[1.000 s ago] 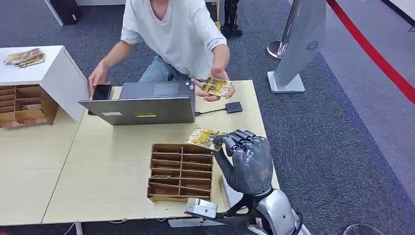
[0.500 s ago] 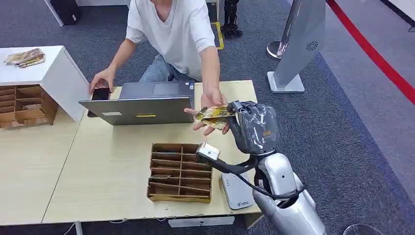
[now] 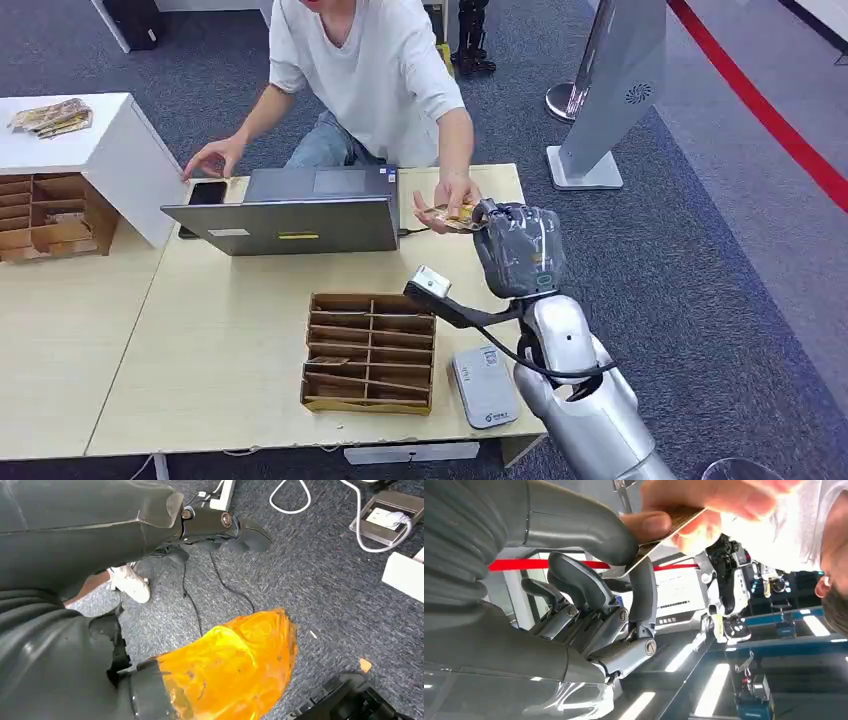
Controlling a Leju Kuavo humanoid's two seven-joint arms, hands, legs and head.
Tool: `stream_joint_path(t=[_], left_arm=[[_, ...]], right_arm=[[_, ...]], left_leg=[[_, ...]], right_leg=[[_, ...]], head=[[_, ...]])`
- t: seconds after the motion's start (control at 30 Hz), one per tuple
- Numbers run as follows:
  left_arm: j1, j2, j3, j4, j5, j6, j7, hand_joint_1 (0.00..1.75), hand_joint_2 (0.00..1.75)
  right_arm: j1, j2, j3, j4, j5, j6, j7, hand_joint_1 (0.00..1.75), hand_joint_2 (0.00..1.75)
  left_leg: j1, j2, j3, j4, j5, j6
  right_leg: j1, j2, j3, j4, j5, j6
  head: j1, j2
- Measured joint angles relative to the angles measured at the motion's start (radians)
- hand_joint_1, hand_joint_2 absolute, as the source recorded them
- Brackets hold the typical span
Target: Pass the card to the sensor for recognition and then transmit it.
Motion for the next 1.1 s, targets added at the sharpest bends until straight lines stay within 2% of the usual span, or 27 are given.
stream_joint_path(t=[0.07, 0.1, 0.13, 0.3, 0.33, 0.53, 0.77, 0.93, 1.1], left_arm=[[0.0, 0.0, 0.0, 0.0, 0.0, 0.0, 0.0, 0.0, 0.0], [0.0, 0.0, 0.0, 0.0, 0.0, 0.0, 0.0, 0.0, 0.0], [0.0, 0.0, 0.0, 0.0, 0.0, 0.0, 0.0, 0.0, 0.0], [0.0, 0.0, 0.0, 0.0, 0.009, 0.0, -0.002, 0.0, 0.0], [0.0, 0.0, 0.0, 0.0, 0.012, 0.001, -0.003, 0.0, 0.0], [0.001, 0.0, 0.0, -0.002, 0.031, 0.011, -0.021, 0.0, 0.0], [0.005, 0.0, 0.0, -0.005, 0.063, 0.034, -0.069, 0.0, 0.0], [0.012, 0.002, 0.0, -0.005, 0.097, 0.052, -0.086, 0.0, 0.0], [0.027, 0.005, 0.008, -0.005, 0.14, 0.079, -0.088, 0.0, 0.0]], right_arm=[[-0.002, 0.0, 0.0, 0.005, 0.0, 0.0, 0.0, 1.75, 1.75], [-0.002, 0.0, -0.001, 0.007, 0.0, 0.0, 0.0, 1.5, 1.75], [-0.002, 0.0, -0.001, 0.008, 0.0, 0.0, 0.0, 0.02, 1.75], [-0.001, 0.0, -0.003, 0.011, 0.012, -0.006, 0.008, 0.0, 1.75], [0.0, 0.0, -0.005, 0.011, 0.015, -0.012, 0.008, 0.0, 0.0], [0.028, 0.0, -0.018, -0.007, 0.025, -0.068, -0.002, 0.0, 0.0], [0.119, -0.022, -0.047, -0.115, 0.022, -0.163, -0.028, 0.0, 0.0], [0.214, -0.044, -0.078, -0.221, -0.032, -0.203, -0.075, 0.0, 0.0], [0.33, -0.047, -0.104, -0.345, -0.183, -0.267, -0.157, 0.0, 0.0]], left_leg=[[0.0, 0.0, 0.0, 0.0, 0.0, 0.0], [0.0, 0.0, 0.0, 0.0, 0.0, 0.0], [0.0, 0.0, 0.0, 0.0, 0.0, 0.0], [0.0, 0.0, 0.0, 0.0, 0.0, 0.0], [0.0, 0.0, 0.0, 0.0, 0.0, 0.0], [0.0, 0.0, 0.0, 0.0, 0.0, 0.0], [0.0, 0.0, -0.001, 0.0, 0.0, 0.0], [0.0, 0.0, -0.001, 0.0, -0.001, 0.0], [0.0, 0.0, -0.002, 0.0, -0.001, 0.0]], right_leg=[[0.0, 0.0, 0.0, 0.0, 0.0, 0.0], [0.0, 0.0, 0.0, 0.0, 0.0, 0.0], [0.0, 0.0, 0.0, 0.0, 0.0, 0.0], [0.0, 0.0, 0.0, 0.0, 0.0, 0.0], [0.0, 0.0, 0.0, 0.0, 0.0, 0.0], [0.0, 0.0, 0.0, 0.0, 0.0, 0.0], [0.0, 0.0, -0.001, 0.0, 0.0, 0.0], [0.0, 0.0, -0.002, -0.001, 0.0, 0.0], [0.0, 0.0, -0.002, -0.001, -0.001, 0.0]], head=[[0.0, 0.0], [0.0, 0.0], [0.0, 0.0], [0.0, 0.0], [0.0, 0.0], [0.0, 0.0], [0.0, 0.0], [0.0, 0.0], [0.0, 0.0]])
